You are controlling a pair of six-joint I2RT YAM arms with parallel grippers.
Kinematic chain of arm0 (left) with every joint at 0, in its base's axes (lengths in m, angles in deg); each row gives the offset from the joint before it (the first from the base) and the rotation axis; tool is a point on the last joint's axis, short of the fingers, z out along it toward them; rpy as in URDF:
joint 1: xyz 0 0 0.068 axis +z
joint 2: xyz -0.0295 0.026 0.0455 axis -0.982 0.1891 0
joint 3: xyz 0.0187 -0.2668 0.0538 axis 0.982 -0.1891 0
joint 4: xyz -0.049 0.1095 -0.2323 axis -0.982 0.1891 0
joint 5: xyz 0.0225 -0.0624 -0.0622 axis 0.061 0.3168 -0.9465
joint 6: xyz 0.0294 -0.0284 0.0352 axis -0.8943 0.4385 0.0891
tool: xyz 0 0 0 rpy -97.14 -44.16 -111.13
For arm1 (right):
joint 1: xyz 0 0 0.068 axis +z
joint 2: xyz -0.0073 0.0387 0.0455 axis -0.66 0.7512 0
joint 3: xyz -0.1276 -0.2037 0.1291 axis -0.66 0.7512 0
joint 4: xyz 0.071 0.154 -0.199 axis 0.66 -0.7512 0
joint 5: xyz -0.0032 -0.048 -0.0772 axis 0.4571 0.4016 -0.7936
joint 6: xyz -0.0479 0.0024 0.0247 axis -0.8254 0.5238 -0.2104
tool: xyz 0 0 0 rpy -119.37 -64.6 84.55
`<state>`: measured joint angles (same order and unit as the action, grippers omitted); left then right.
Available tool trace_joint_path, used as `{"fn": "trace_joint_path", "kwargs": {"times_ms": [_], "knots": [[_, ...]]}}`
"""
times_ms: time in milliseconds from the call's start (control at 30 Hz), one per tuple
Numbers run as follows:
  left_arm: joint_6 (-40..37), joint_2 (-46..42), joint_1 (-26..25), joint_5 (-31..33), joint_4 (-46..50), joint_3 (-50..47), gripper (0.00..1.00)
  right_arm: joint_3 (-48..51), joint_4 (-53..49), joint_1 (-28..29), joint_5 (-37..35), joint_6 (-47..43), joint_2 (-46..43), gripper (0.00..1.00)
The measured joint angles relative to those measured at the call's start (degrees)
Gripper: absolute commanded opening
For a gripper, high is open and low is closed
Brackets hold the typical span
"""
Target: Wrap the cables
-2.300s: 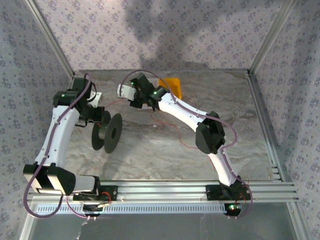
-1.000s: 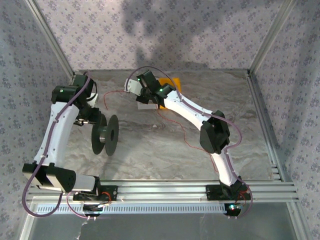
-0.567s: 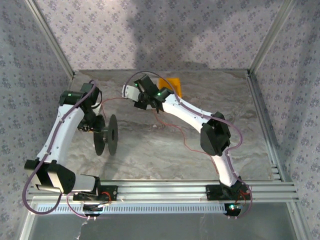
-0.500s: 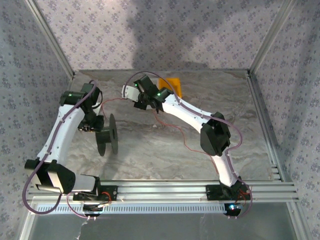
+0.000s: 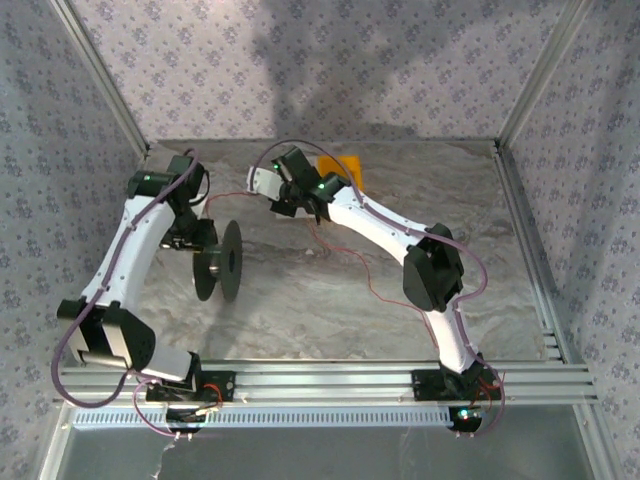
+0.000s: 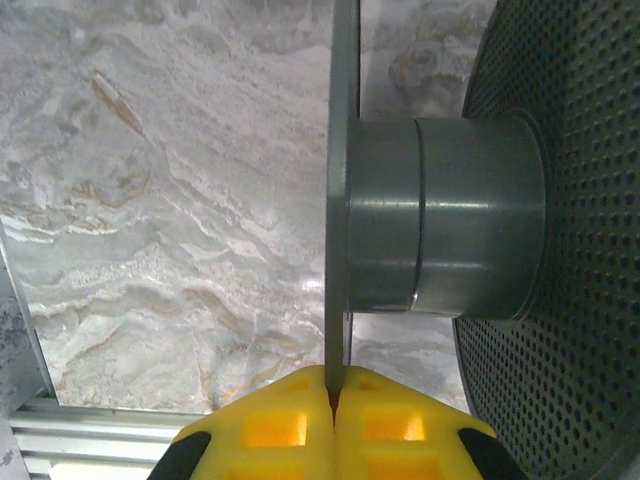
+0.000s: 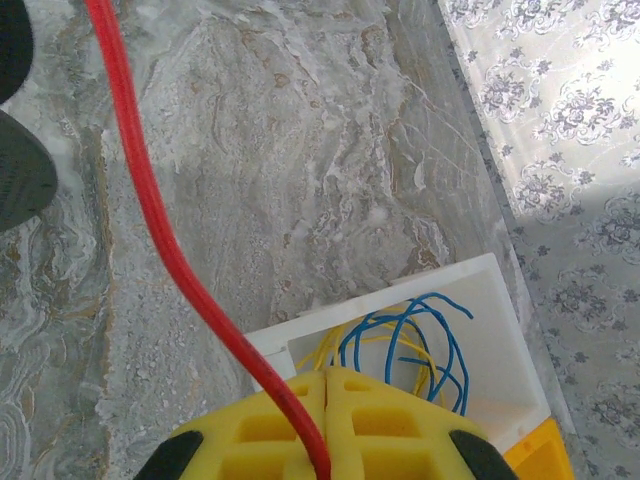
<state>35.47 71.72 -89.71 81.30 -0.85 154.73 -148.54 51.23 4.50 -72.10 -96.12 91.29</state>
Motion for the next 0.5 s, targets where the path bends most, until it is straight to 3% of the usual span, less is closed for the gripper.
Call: {"fn": "trace_joint_path", "kwargs": {"times_ms": [500], "knots": [[-2.6,9.9,2.0,-0.4,-3.7,9.4,0.0,-0.8,-0.9,-2.1,0.0,0.0,0.0,0.0]]}}
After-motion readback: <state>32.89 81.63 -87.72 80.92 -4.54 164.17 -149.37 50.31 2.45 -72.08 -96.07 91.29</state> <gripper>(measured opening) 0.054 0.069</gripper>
